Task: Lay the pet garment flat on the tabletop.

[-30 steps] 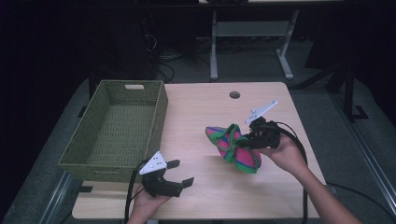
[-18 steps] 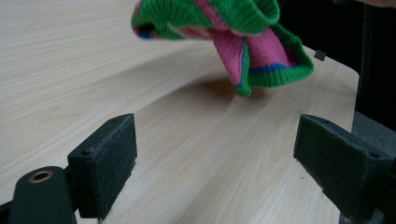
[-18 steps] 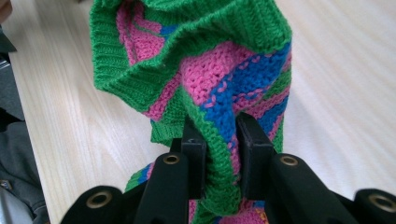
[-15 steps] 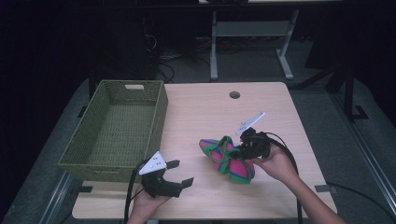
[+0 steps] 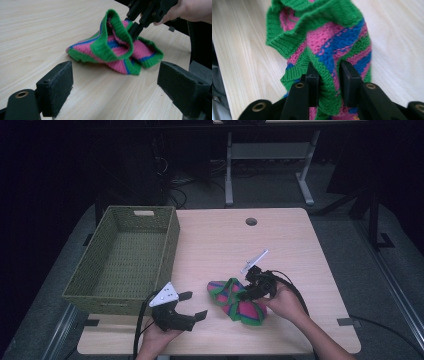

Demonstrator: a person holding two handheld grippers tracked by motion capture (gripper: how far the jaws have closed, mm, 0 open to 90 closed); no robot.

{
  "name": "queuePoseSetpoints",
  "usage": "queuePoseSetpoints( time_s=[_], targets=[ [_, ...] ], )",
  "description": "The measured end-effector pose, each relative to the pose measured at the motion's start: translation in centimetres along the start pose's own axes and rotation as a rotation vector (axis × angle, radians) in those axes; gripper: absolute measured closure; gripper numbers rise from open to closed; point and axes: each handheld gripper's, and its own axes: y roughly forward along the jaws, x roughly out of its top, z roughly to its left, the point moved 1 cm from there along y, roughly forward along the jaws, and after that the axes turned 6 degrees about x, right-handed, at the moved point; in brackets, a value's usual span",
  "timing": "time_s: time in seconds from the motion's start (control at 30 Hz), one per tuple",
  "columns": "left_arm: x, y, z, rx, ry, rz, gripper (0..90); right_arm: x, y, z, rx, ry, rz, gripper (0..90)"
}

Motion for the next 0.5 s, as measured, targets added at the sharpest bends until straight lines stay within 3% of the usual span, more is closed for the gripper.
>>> queuePoseSetpoints(
  time_s=[0.23,0.5],
  targets=[
    [0.01,0.0,-0.02,0.0,-0.002,-0.002,12.8,0.07,0.86,0.23,0.022,0.019,0.021,58.3],
    [-0.01,0.08,-0.1,-0.001,-0.002,-0.003,12.8,-0.7,0.9,0.6,0.041,-0.012,0.029,44.5]
  ],
)
